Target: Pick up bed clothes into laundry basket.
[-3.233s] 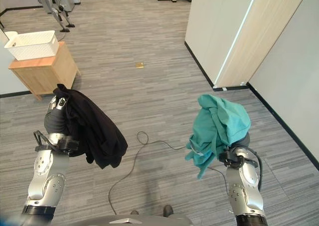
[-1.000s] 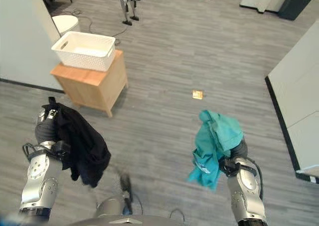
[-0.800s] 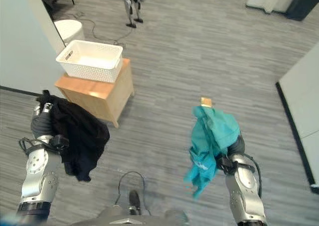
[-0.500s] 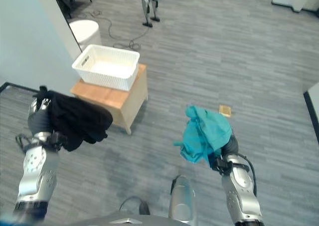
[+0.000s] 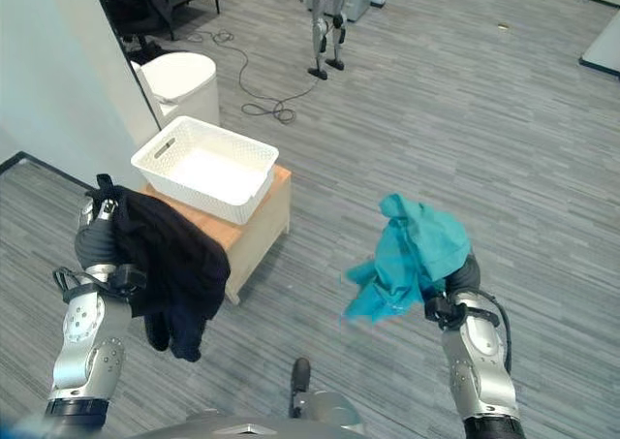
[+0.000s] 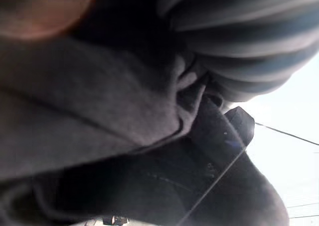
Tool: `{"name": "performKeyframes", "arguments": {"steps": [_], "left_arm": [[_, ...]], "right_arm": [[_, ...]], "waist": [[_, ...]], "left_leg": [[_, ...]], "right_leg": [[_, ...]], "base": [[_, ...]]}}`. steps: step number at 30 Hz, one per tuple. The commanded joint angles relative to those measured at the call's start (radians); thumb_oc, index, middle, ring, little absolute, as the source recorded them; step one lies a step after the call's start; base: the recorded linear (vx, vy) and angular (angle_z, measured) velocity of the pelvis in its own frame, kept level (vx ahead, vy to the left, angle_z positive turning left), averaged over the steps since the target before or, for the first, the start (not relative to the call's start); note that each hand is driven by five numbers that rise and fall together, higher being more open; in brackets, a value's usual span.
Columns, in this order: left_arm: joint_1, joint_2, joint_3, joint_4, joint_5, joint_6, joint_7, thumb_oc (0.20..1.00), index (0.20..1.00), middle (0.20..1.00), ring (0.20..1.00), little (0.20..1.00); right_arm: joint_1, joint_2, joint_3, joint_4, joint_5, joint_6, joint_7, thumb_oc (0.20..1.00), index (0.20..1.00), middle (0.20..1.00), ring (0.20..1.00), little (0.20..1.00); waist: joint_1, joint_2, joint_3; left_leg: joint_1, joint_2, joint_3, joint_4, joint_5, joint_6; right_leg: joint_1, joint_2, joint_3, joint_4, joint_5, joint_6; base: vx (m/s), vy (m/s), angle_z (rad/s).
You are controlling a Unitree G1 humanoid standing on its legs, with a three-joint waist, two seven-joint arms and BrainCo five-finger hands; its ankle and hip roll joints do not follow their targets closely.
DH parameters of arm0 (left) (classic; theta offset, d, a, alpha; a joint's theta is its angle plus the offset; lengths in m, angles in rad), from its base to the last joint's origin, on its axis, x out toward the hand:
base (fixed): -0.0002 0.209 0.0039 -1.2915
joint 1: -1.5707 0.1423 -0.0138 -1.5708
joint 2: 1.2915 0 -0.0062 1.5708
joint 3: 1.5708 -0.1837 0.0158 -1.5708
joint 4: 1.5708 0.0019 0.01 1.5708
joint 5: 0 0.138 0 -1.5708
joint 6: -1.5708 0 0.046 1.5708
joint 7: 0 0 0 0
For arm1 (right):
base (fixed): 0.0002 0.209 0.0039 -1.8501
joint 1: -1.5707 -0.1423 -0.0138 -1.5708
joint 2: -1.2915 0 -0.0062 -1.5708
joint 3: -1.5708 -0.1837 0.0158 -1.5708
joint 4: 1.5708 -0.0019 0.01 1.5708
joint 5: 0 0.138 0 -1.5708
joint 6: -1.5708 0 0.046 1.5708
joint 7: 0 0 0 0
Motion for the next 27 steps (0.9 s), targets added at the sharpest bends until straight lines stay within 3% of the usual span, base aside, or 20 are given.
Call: {"name": "performKeyframes", "arguments": {"steps": [1,5,7,8,9,12,17,19,21,22,27], "left_arm": [[-0.016,0.053,0.056,-0.042,-0.012,-0.083,0.028,0.200,0.200,0.200,0.200,0.200],[-0.003,0.034,0.060,-0.024,-0.016,-0.081,0.027,0.200,0.200,0.200,0.200,0.200],[0.027,0.043,0.099,-0.034,0.046,-0.073,0.053,0.200,0.200,0.200,0.200,0.200],[0.028,0.084,0.138,-0.039,0.178,-0.057,0.094,0.200,0.200,0.200,0.200,0.200],[0.024,0.109,0.180,-0.081,0.238,-0.079,0.102,0.200,0.200,0.200,0.200,0.200],[-0.016,0.166,0.208,-0.086,0.310,-0.088,0.110,0.200,0.200,0.200,0.200,0.200],[-0.157,0.240,0.185,-0.073,0.270,-0.130,0.117,0.200,0.200,0.200,0.200,0.200],[-0.175,0.234,0.152,-0.100,0.247,-0.145,0.099,0.200,0.200,0.200,0.200,0.200],[-0.142,0.240,0.114,-0.107,0.243,-0.146,0.082,0.200,0.200,0.200,0.200,0.200],[-0.142,0.240,0.114,-0.107,0.243,-0.146,0.082,0.200,0.200,0.200,0.200,0.200],[-0.043,0.204,0.074,-0.097,0.134,-0.114,0.043,0.200,0.200,0.200,0.200,0.200]], "right_arm": [[-0.036,-0.059,-0.013,-0.050,0.003,-0.078,-0.012,0.200,0.200,0.200,0.200,0.200],[-0.032,-0.045,0.000,-0.051,0.008,-0.073,0.002,0.200,0.200,0.200,0.200,0.200],[0.004,-0.029,-0.008,-0.045,0.005,-0.068,0.004,0.200,0.200,0.200,0.200,0.200],[0.025,-0.024,-0.008,-0.041,0.001,-0.061,0.008,0.200,0.200,0.200,0.200,0.200],[0.036,-0.010,-0.023,-0.025,-0.009,-0.059,0.013,0.200,0.200,0.200,0.200,0.200],[0.029,-0.010,-0.020,-0.014,-0.010,-0.063,0.028,0.200,0.200,0.200,0.200,0.200],[-0.040,-0.051,-0.016,0.024,-0.070,-0.067,0.012,0.200,0.200,0.200,0.200,0.200],[-0.143,-0.163,-0.046,0.074,-0.100,-0.080,-0.037,0.200,0.200,0.200,0.200,0.200],[-0.280,-0.350,-0.080,0.126,-0.091,-0.099,-0.073,0.200,0.200,0.200,0.200,0.200],[-0.280,-0.350,-0.080,0.126,-0.091,-0.099,-0.073,0.200,0.200,0.200,0.200,0.200],[-0.475,-0.565,0.017,0.260,-0.003,-0.070,-0.041,0.200,0.200,0.200,0.200,0.200]], "waist": [[0.007,0.039,-0.028],[0.003,0.058,-0.035],[0.000,0.065,-0.047],[-0.001,0.070,-0.049],[-0.004,0.073,-0.055],[-0.006,0.074,-0.058],[-0.004,0.073,-0.070],[0.006,0.067,-0.075],[0.034,0.046,-0.080],[0.034,0.046,-0.080],[0.093,0.003,-0.068]], "left_leg": [[-0.018,0.000,0.030,-0.109,0.208,-0.011],[0.025,-0.011,0.031,-0.189,0.221,-0.007],[0.055,-0.022,0.039,-0.220,0.216,0.001],[0.068,-0.024,0.042,-0.223,0.203,0.003],[0.075,-0.032,0.043,-0.229,0.200,0.009],[0.083,-0.038,0.048,-0.231,0.190,0.014],[0.099,-0.052,0.052,-0.231,0.173,0.022],[0.104,-0.062,0.046,-0.231,0.163,0.030],[0.102,-0.070,0.035,-0.231,0.156,0.036],[0.102,-0.070,0.035,-0.231,0.156,0.036],[0.086,-0.072,0.020,-0.231,0.161,0.036]], "right_leg": [[0.076,-0.057,-0.034,0.022,-0.106,0.172],[0.074,-0.054,-0.030,0.017,-0.112,0.172],[0.078,-0.055,-0.025,0.017,-0.112,0.175],[0.086,-0.055,-0.023,0.017,-0.118,0.178],[0.084,-0.060,-0.018,0.017,-0.114,0.179],[0.085,-0.065,-0.009,0.017,-0.112,0.184],[0.094,-0.080,-0.002,0.017,-0.106,0.199],[0.096,-0.089,-0.003,0.017,-0.100,0.207],[0.099,-0.095,-0.005,0.017,-0.096,0.214],[0.099,-0.095,-0.005,0.017,-0.096,0.214],[0.092,-0.098,-0.022,0.017,-0.085,0.221]], "base": [[0.06,0.089,-0.15],[0.07,0.097,-0.29],[0.13,0.104,-0.30],[0.09,0.105,-0.09],[0.09,0.105,-0.02],[0.04,0.088,0.02],[0.06,0.091,0.00],[0.06,0.103,-0.11],[0.06,0.104,-0.04],[0.02,0.045,0.06],[0.00,0.014,0.03]]}}
